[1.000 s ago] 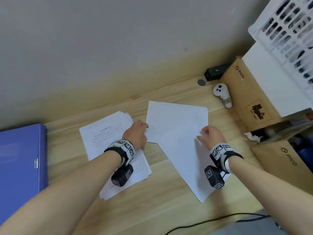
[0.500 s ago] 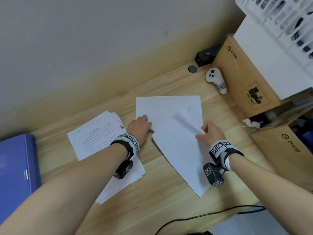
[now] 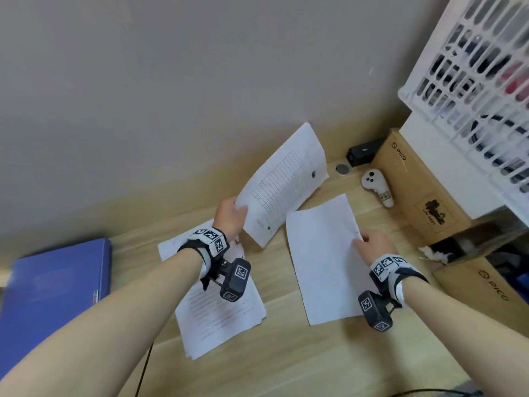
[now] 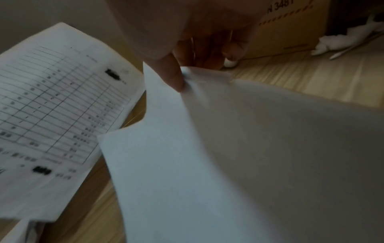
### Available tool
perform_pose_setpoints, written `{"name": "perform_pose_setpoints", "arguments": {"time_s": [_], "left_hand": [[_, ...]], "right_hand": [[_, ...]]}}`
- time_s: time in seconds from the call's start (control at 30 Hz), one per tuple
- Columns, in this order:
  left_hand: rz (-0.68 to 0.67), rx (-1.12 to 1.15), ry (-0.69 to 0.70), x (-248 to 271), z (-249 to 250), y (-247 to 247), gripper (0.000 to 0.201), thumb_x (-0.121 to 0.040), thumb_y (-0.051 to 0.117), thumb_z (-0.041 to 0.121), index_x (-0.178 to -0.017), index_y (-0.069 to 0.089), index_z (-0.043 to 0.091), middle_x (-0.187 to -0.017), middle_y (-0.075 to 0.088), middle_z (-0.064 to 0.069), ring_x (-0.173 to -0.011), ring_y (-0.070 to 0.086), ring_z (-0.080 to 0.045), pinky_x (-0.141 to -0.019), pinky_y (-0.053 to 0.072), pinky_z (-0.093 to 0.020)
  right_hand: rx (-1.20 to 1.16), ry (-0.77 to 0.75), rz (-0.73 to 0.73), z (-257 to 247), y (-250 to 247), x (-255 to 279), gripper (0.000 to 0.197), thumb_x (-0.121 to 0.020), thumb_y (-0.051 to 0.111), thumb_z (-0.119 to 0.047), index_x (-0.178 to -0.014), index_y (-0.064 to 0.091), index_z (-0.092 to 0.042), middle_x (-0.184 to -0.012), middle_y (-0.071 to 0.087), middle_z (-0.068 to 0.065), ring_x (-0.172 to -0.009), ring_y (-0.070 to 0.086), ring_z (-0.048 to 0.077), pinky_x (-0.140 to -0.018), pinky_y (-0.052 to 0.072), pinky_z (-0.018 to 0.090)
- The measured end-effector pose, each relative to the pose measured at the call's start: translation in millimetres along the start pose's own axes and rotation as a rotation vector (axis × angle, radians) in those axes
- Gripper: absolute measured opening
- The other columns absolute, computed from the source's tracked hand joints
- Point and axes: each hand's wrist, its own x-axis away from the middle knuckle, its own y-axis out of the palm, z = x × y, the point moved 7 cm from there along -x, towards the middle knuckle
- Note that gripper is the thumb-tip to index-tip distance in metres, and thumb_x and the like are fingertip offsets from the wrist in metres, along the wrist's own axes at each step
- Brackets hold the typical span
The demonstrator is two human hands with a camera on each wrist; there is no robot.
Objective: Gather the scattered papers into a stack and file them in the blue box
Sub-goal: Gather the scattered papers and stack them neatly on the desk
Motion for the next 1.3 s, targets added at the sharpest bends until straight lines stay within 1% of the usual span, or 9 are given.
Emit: {"name": "perform_pose_setpoints", "arguments": {"time_s": [0.1,0.27,0.37,0.5,0.6,0.77,0.93,1.03,1.3], "left_hand": [[0.019,0.085,-0.049,23.4,-20.5,-22.1,0.021,-0.09,0.051,0.011,-0.1,0.066,0.001,-0.098,0.071,-0.021,-0.092,0.069,-0.037,-0.075,0.057,-0.047],[0.051,0.089,-0.131,63.5,-76.3,-36.5,0.019,-0.089,0.047,0.007,-0.094,0.065,0.004,-0.086,0.071,-0.015,-0.076,0.07,-0.033,-0.056,0.059,-0.038],[0.088,0.057,-0.218,78.1,-111.0,-44.9,0.02,-0.088,0.047,0.008,-0.093,0.066,0.005,-0.087,0.073,-0.015,-0.072,0.071,-0.032,-0.059,0.062,-0.046],[0.043,0.005,-0.26,88.5,-138.0,-47.0,0.022,-0.087,0.047,0.008,-0.096,0.067,0.007,-0.091,0.073,-0.011,-0.068,0.073,-0.034,-0.056,0.061,-0.049],[-0.011,-0.029,-0.262,95.0,-147.9,-43.4,0.022,-0.085,0.048,0.008,-0.099,0.067,0.007,-0.094,0.072,-0.011,-0.073,0.073,-0.033,-0.059,0.062,-0.048],[-0.062,0.013,-0.289,104.1,-159.2,-31.9,0.019,-0.085,0.049,0.005,-0.096,0.065,0.007,-0.096,0.071,-0.014,-0.082,0.071,-0.034,-0.063,0.062,-0.044],[-0.05,0.138,-0.318,104.6,-178.8,-28.3,0.019,-0.089,0.054,0.005,-0.104,0.064,0.01,-0.097,0.067,-0.008,-0.083,0.067,-0.028,-0.055,0.061,-0.034],[-0.011,0.251,-0.395,106.7,-193.8,-30.0,0.01,-0.089,0.058,0.003,-0.083,0.064,0.007,-0.078,0.069,-0.013,-0.064,0.068,-0.031,-0.064,0.062,-0.045],[0.07,0.392,-0.509,118.9,-226.3,-28.5,0.015,-0.091,0.052,0.0,-0.082,0.063,0.006,-0.076,0.067,-0.01,-0.049,0.065,-0.014,-0.038,0.051,-0.02]], "right_hand": [[0.04,-0.022,-0.062,-17.9,5.0,5.7,0.025,-0.08,0.055,-0.029,-0.071,0.067,-0.009,-0.059,0.059,0.005,-0.056,0.052,0.026,-0.052,0.036,0.029],[0.086,-0.058,-0.039,-43.9,0.3,20.0,0.032,-0.084,0.056,-0.032,-0.08,0.07,-0.004,-0.056,0.049,0.006,-0.053,0.044,0.025,-0.054,0.033,0.03],[0.051,-0.114,0.028,-65.2,-15.2,37.4,0.032,-0.089,0.053,-0.033,-0.086,0.071,-0.006,-0.062,0.062,0.018,-0.053,0.062,0.027,-0.057,0.047,0.032],[-0.037,-0.268,0.133,-105.1,-35.0,60.4,0.027,-0.094,0.053,-0.034,-0.09,0.076,-0.02,-0.057,0.069,0.007,-0.047,0.059,0.002,-0.054,0.043,0.025],[-0.104,-0.424,0.145,-132.2,-31.3,78.4,0.022,-0.093,0.056,-0.038,-0.099,0.077,-0.031,-0.059,0.07,-0.005,-0.054,0.062,0.0,-0.052,0.04,0.023],[0.001,-0.736,0.015,-158.5,22.6,108.3,0.023,-0.094,0.06,-0.033,-0.111,0.074,-0.029,-0.104,0.075,-0.011,-0.081,0.068,0.004,-0.067,0.051,0.019],[0.224,-0.951,-0.152,-150.6,105.3,135.2,0.021,-0.093,0.059,-0.036,-0.106,0.075,-0.033,-0.11,0.073,-0.014,-0.088,0.069,0.01,-0.069,0.057,0.033],[0.31,-0.942,-0.258,-139.1,143.0,144.0,0.023,-0.093,0.056,-0.036,-0.107,0.074,-0.035,-0.116,0.07,-0.014,-0.093,0.069,0.016,-0.071,0.055,0.035],[0.438,-0.861,-0.406,-114.1,181.4,136.8,0.022,-0.092,0.06,-0.029,-0.109,0.075,-0.029,-0.123,0.067,-0.009,-0.104,0.067,0.019,-0.08,0.054,0.034]]}}
